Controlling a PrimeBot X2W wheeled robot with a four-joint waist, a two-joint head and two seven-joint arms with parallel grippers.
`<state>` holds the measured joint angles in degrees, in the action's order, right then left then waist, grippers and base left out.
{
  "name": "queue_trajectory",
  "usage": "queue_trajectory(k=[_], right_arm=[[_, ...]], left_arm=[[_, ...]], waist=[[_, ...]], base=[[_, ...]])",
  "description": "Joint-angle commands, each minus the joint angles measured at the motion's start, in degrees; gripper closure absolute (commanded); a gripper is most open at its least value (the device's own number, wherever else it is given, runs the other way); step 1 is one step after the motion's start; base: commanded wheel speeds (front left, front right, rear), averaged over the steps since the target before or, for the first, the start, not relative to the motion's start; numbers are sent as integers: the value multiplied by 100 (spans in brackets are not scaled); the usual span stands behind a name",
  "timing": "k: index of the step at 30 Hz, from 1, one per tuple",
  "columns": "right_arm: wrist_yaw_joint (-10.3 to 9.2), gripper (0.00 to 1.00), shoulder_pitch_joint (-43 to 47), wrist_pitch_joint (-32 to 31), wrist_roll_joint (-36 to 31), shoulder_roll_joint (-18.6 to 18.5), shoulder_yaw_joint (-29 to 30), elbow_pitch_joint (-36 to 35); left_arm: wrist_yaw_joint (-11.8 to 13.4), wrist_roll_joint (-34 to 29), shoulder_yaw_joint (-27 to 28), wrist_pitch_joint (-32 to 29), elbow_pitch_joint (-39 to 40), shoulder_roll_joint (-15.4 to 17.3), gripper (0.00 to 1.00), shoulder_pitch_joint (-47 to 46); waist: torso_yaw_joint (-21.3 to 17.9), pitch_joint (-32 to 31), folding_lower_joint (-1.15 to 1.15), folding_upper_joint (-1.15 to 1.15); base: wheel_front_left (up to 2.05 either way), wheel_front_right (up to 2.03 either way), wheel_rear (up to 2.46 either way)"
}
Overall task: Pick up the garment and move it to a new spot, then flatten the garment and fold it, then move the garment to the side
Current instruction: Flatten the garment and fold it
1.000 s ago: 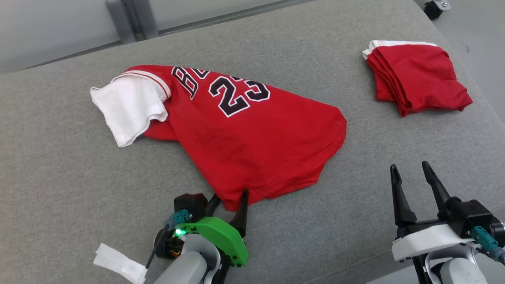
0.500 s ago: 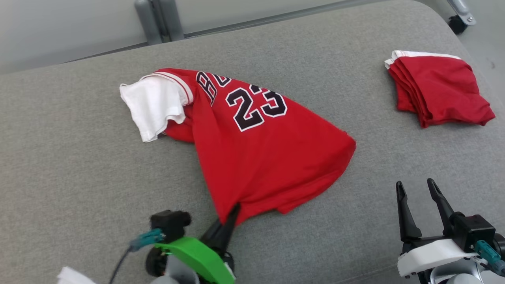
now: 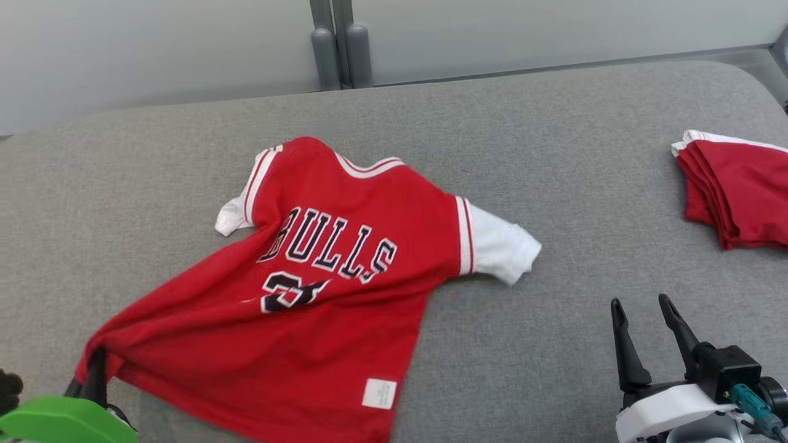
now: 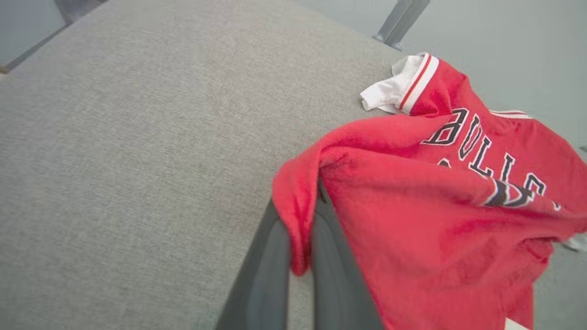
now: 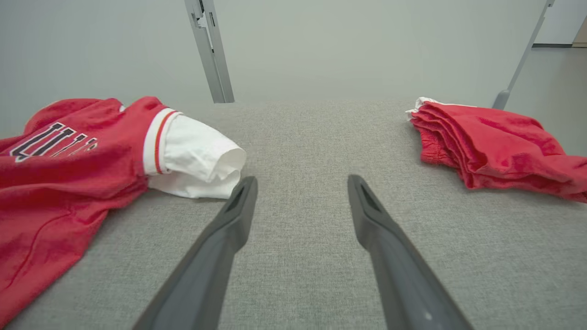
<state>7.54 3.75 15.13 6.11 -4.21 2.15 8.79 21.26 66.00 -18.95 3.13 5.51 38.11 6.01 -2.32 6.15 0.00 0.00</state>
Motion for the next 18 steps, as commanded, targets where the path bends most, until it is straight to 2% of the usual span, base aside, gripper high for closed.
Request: queue_trajectory(k=[1,3,4,5,9,13,15,18], right_arm=[[-10,0,48,2,-24,-21,6,9],[-11,0,30,2,-18,-17,5,36],[-10,0,15,2,-18,-13,-10,46],[-10,0,0,2,-16,-8,-22,53],[-10,0,-25,2,3,5,-32,67],[-10,0,41,2,-5,12,17,35],[-10,0,59,2,-12,18,46,25],[-10,0,55,2,-18,23,35,21]], left_arm=[[9,84,114,97,-113,-80,94,-145],[0,139,238,189,-373,-164,28,-277],[-16,92,254,247,-511,-171,0,-343],[-17,59,286,332,-607,-208,0,-398],[251,-329,387,874,-1036,-273,0,-517],[492,-950,375,1142,-811,-427,0,-460],[451,-1082,175,1164,-535,-722,0,-326],[394,-1202,-512,886,-222,-987,0,-120]], waist=[[110,-87,0,0],[106,-83,0,0],[91,-81,0,0],[78,-75,0,0],[-21,-57,0,0],[-112,-48,0,0],[-137,-47,0,0],[-173,-40,0,0]], base=[[0,0,0],[0,0,0],[0,0,0],[0,0,0],[0,0,0],[0,0,0],[0,0,0],[0,0,0]])
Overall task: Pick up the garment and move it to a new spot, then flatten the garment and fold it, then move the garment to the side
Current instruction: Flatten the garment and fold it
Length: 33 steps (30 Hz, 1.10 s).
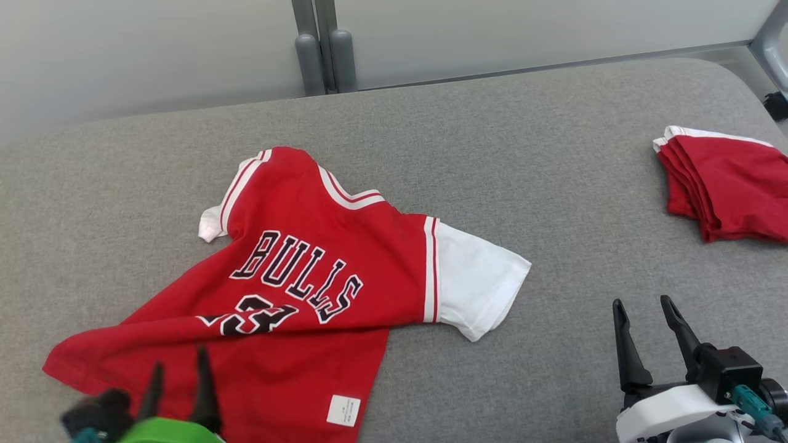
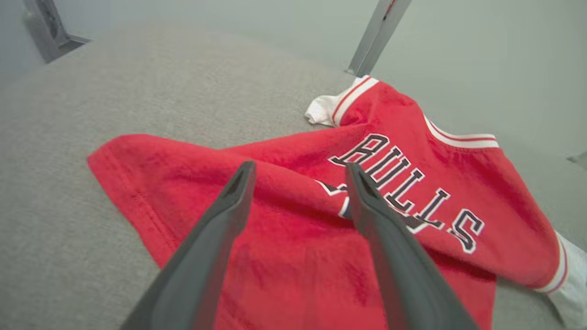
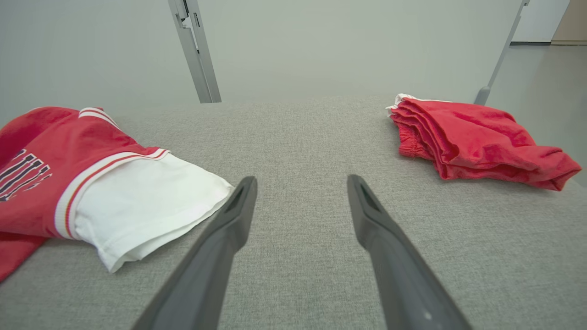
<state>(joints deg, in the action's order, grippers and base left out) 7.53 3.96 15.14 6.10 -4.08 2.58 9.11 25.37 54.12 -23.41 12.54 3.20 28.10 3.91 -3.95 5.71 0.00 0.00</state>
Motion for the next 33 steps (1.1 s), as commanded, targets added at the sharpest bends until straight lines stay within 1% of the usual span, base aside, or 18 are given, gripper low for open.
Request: queue_trajectory(k=[1,2,4,7,9,10,11,13,14,15,16,18,22,23,25,26,29,33], right_arm=[[-9,0,26,0,-15,9,-6,-15],[-9,0,12,0,-11,9,-3,-23],[-9,0,2,0,-1,-2,18,-38],[-9,0,30,0,-11,-35,39,-43],[-9,0,20,0,-18,-63,36,-42],[-9,0,-9,0,-22,-70,27,-34],[-9,0,-42,0,-22,-76,16,-33],[-9,0,-84,0,-19,-87,-6,-31],[-9,0,-86,0,-17,-93,-21,-29],[-9,0,-88,0,-17,-97,-32,-27],[-9,0,-96,0,-16,-99,-40,-25],[-9,0,-117,0,-6,-121,-64,-17],[-9,0,-94,0,19,-145,-49,-12],[-9,0,-91,0,18,-142,-52,-6],[-9,0,-78,0,17,-138,-62,11],[-9,0,-72,0,17,-135,-63,14],[-9,0,-74,0,27,-121,-55,36],[-9,0,7,0,17,-102,-23,52]], left_arm=[[-57,-10,-297,-213,98,-89,0,112],[-80,-9,-586,-406,185,-206,0,158],[-16,-122,-1012,-729,227,-262,0,228],[-106,-190,-1495,-1102,264,-370,0,227],[-125,-187,-1692,-1298,167,-421,43,186],[-110,-218,-1779,-1399,68,-425,53,153],[-99,-266,-1842,-1465,-21,-417,56,109],[-157,-289,-1966,-1579,-216,-478,51,1],[-193,-245,-2015,-1634,-317,-537,36,-24],[-241,-188,-2033,-1652,-418,-596,17,-39],[-272,-191,-2046,-1662,-517,-622,7,-71],[-331,-227,-2119,-1692,-726,-685,0,-155],[-402,-118,-2134,-1687,-1011,-846,2,-197],[-383,-157,-2164,-1700,-1123,-846,9,-211],[-406,-175,-2187,-1674,-1293,-878,61,-229],[-452,-116,-2190,-1685,-1345,-916,100,-211],[-633,-59,-2306,-1793,-1456,-926,100,-200],[-580,-60,-2147,-1651,-1278,-817,100,-185]], waist=[[-15,9,0,0],[-21,17,0,0],[-10,30,0,0],[51,45,0,0],[89,60,0,0],[102,63,0,0],[109,65,0,0],[122,65,0,0],[124,65,0,0],[126,68,0,0],[124,69,0,0],[104,71,0,0],[55,83,0,0],[39,84,0,0],[6,67,0,0],[-6,64,0,0],[-35,36,0,0],[-28,-65,0,0]], base=[[0,0,0],[0,0,0],[0,0,0],[0,0,0],[0,0,0],[0,0,0],[0,0,0],[0,0,0],[0,0,0],[0,0,0],[0,0,0],[0,0,0],[0,0,0],[0,0,0],[0,0,0],[0,0,0],[0,0,0],[0,0,0]])
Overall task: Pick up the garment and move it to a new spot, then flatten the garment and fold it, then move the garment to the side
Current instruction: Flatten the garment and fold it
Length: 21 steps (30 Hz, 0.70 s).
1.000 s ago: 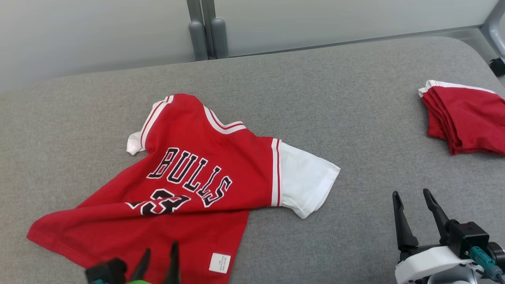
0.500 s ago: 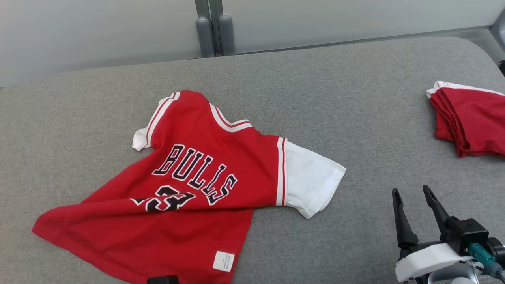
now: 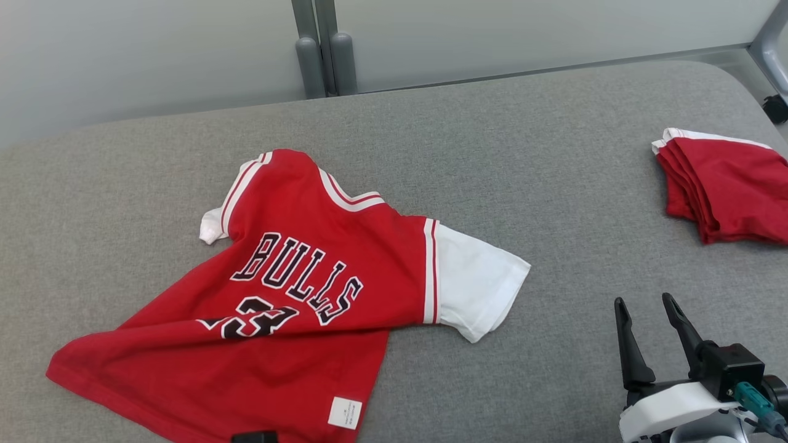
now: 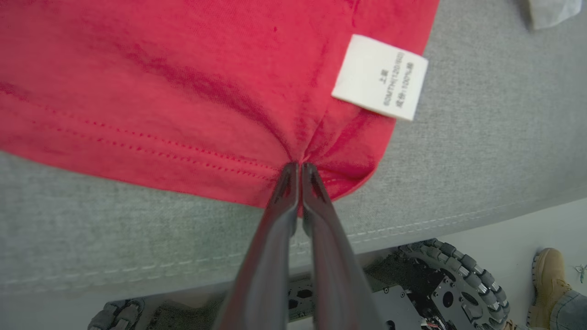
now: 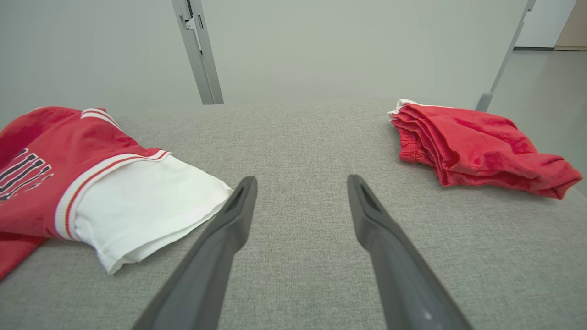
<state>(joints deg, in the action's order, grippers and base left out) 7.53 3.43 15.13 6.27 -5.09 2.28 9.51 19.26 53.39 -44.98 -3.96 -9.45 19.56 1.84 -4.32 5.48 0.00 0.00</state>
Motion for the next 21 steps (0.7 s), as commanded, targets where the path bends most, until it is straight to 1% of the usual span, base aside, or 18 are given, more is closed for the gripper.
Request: queue_trajectory(k=[1,5,11,13,14,18,21], right_arm=[[-9,0,81,1,-3,-1,19,14],[-9,0,166,1,-39,21,47,14],[-9,0,294,1,-66,51,-1,16],[-9,0,344,1,-64,61,-9,3],[-9,0,356,1,-67,67,-32,8],[-9,0,332,1,-86,81,-50,21],[-9,0,308,1,-78,106,-51,28]], left_arm=[[40,-2,43,29,68,86,100,18],[204,-181,140,78,784,392,100,32],[660,-451,291,8,1946,897,100,127],[707,-432,382,-113,2228,1087,100,80],[716,-423,444,-202,2339,1254,100,14],[886,-424,1005,-265,2548,1798,100,-249],[970,-346,1469,-204,2471,2062,100,-464]], waist=[[20,-68,0,0],[92,-220,0,0],[216,-473,0,0],[293,-504,0,0],[336,-523,0,0],[436,-572,0,0],[498,-594,0,0]], base=[[0,0,0],[0,0,0],[0,0,0],[0,0,0],[0,0,0],[0,0,0],[0,0,0]])
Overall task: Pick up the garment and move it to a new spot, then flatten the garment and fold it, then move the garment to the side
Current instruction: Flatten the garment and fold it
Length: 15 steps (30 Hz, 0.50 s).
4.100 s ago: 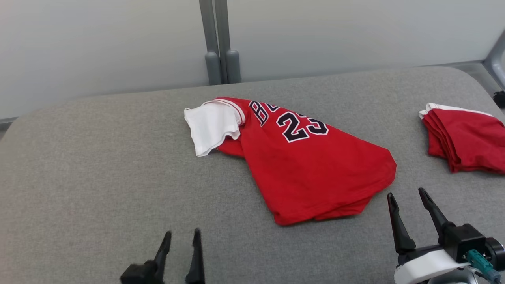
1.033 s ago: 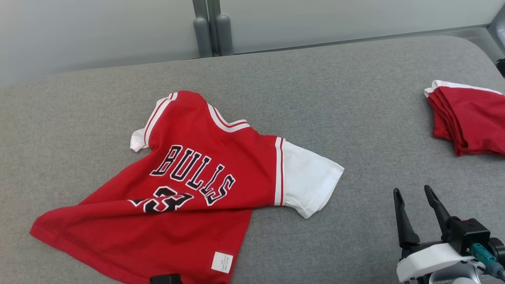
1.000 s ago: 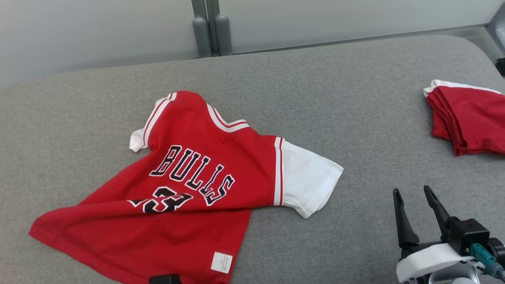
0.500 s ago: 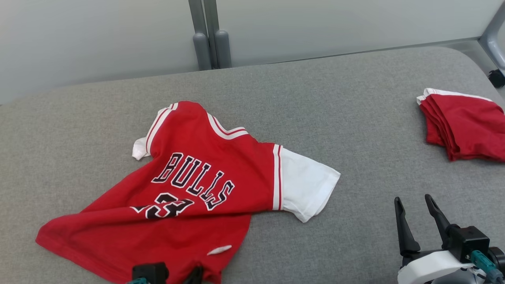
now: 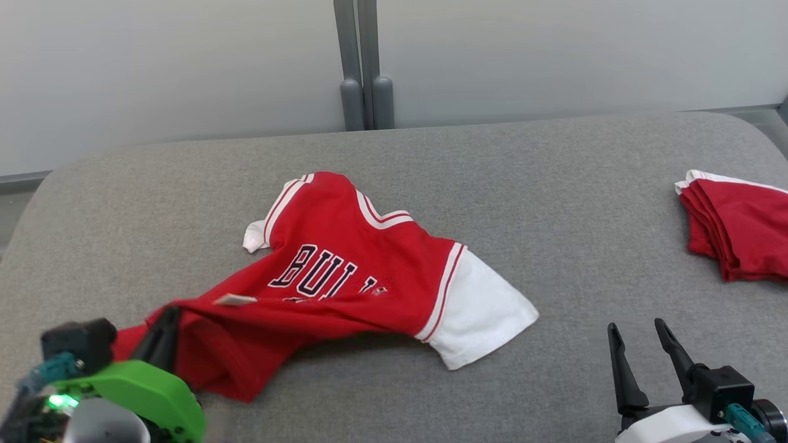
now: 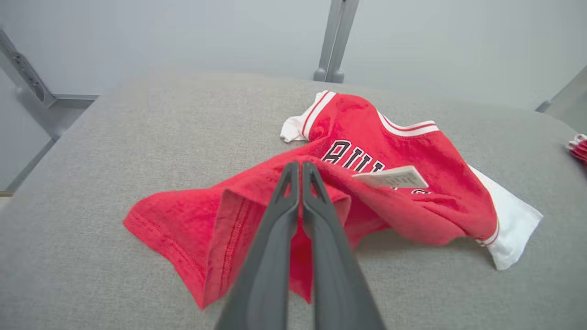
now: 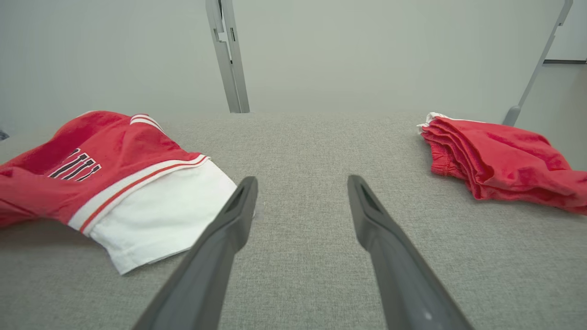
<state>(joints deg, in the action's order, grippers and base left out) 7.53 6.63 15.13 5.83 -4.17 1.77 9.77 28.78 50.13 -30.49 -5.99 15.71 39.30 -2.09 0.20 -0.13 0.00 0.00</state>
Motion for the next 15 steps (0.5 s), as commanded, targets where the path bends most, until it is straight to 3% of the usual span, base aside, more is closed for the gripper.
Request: queue_trajectory(k=[1,8,15], right_arm=[[-9,0,-15,1,-28,23,-24,15],[-9,0,-25,1,9,53,-67,51],[-9,0,25,1,33,66,-46,66]], left_arm=[[19,14,179,57,-101,119,100,-193],[-261,-334,473,436,-947,252,100,-1152],[-733,-811,-307,183,-979,299,100,-1241]], waist=[[62,-36,0,0],[126,-23,0,0],[106,-8,0,0]], base=[[0,0,0],[0,0,0],[0,0,0]])
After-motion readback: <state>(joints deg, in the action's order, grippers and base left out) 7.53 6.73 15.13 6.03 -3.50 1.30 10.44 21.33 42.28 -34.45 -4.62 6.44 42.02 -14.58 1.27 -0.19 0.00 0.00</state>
